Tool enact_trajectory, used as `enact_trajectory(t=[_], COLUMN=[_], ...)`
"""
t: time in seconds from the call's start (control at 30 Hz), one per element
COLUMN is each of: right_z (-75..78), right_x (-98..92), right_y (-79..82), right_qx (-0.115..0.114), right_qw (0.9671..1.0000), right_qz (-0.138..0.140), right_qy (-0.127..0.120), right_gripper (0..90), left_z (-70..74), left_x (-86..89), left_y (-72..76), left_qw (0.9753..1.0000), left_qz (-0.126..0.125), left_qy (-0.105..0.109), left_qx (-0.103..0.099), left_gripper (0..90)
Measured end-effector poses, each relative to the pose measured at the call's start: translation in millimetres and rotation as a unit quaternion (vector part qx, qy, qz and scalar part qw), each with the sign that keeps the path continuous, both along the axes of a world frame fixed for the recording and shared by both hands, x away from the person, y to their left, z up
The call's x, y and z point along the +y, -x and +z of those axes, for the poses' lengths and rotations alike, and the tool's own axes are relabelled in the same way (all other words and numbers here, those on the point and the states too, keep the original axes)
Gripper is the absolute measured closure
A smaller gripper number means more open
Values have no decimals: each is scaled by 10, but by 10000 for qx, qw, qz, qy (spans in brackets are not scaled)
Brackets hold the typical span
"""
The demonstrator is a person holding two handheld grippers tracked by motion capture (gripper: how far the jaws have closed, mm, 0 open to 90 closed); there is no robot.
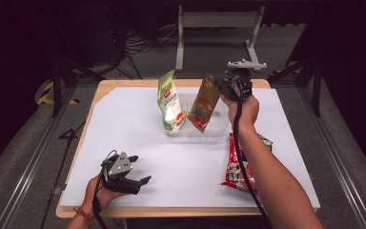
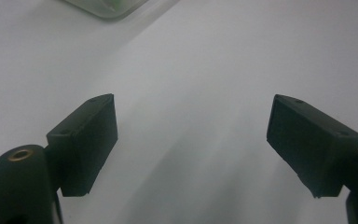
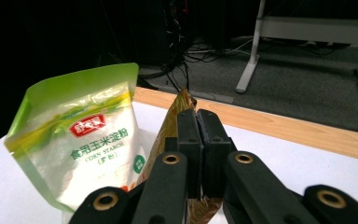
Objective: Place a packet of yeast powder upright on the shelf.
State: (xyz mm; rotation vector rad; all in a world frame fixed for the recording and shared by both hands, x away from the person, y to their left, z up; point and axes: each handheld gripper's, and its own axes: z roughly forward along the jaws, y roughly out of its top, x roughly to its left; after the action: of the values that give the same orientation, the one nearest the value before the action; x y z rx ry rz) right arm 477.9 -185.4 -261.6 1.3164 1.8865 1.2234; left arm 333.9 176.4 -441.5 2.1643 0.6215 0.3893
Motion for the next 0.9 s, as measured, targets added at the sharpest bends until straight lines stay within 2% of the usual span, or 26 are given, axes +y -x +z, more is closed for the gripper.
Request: enact_trajectory(t=[0.23, 0.3, 0.4, 0.5, 0.6, 0.67, 0.73, 0.8, 0.9], right_z=[-44, -56, -45, 12, 54, 51, 38, 34, 46], right_x=[31, 37, 64, 84, 92, 81, 81, 116, 153], right_y=[-114, -166, -197, -191, -162, -152, -156, -149, -146], right_qx=[65, 106, 106, 4, -110, -125, -58, -84, -109], right_qw=[9997, 9993, 9992, 9989, 9987, 9983, 9983, 9987, 9984], right_qz=[-231, -298, -335, -362, -419, -462, -378, -422, -417], right_qy=[-78, -215, -211, -302, -269, -345, -429, -288, -366], right_gripper=[887, 888, 887, 888, 888, 888, 888, 887, 886], left_z=[0, 3, 6, 10, 10, 12, 14, 13, 11], left_x=[-9, -6, 5, 16, 15, 10, 4, 4, 5], left_y=[4, 4, 2, 1, 2, 5, 7, 5, 7], left_qw=[10000, 10000, 10000, 10000, 10000, 10000, 10000, 10000, 10000], left_qz=[-6, -11, -18, -11, -15, -24, -25, -30, -24], left_qy=[1, 5, 19, 32, 35, 35, 33, 25, 21], left_qx=[-2, -25, -22, -26, -36, -35, -44, -40, -30], left_gripper=[170, 170, 170, 170, 171, 171, 171, 171, 171])
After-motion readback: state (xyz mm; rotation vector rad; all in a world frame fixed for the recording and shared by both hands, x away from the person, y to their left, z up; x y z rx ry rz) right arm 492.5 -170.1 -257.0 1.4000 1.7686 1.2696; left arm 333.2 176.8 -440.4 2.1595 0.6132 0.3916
